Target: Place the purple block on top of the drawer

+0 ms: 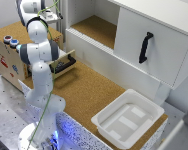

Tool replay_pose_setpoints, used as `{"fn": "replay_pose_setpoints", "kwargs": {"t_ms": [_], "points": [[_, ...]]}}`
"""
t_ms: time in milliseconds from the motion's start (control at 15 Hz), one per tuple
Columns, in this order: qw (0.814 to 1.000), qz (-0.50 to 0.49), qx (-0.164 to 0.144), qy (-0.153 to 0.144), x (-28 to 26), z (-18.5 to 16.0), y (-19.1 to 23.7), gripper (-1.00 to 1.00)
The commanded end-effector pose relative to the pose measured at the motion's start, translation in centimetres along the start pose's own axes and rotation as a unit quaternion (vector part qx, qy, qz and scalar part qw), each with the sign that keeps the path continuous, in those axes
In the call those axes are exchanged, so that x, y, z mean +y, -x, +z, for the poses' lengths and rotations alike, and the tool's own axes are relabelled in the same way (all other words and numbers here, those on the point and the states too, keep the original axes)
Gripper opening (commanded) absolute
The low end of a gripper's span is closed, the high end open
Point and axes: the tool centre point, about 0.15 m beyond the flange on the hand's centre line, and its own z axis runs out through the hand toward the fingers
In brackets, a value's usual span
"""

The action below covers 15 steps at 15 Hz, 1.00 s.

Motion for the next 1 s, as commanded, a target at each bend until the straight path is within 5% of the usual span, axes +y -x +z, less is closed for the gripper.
{"fn": "replay_pose_setpoints", "kwargs": {"t_ms": [0, 333, 467, 933], "points": [[0.994, 0.044, 0.093, -0.025, -0.7, 3.7, 7.0, 1.00], [0.994, 0.046, 0.090, -0.051, -0.1, 7.2, 9.6, 1.00], [0.996, 0.040, 0.075, -0.031, -0.2, 8.9, 9.1, 1.00], [0.996, 0.040, 0.075, -0.031, -0.2, 8.9, 9.1, 1.00]]}}
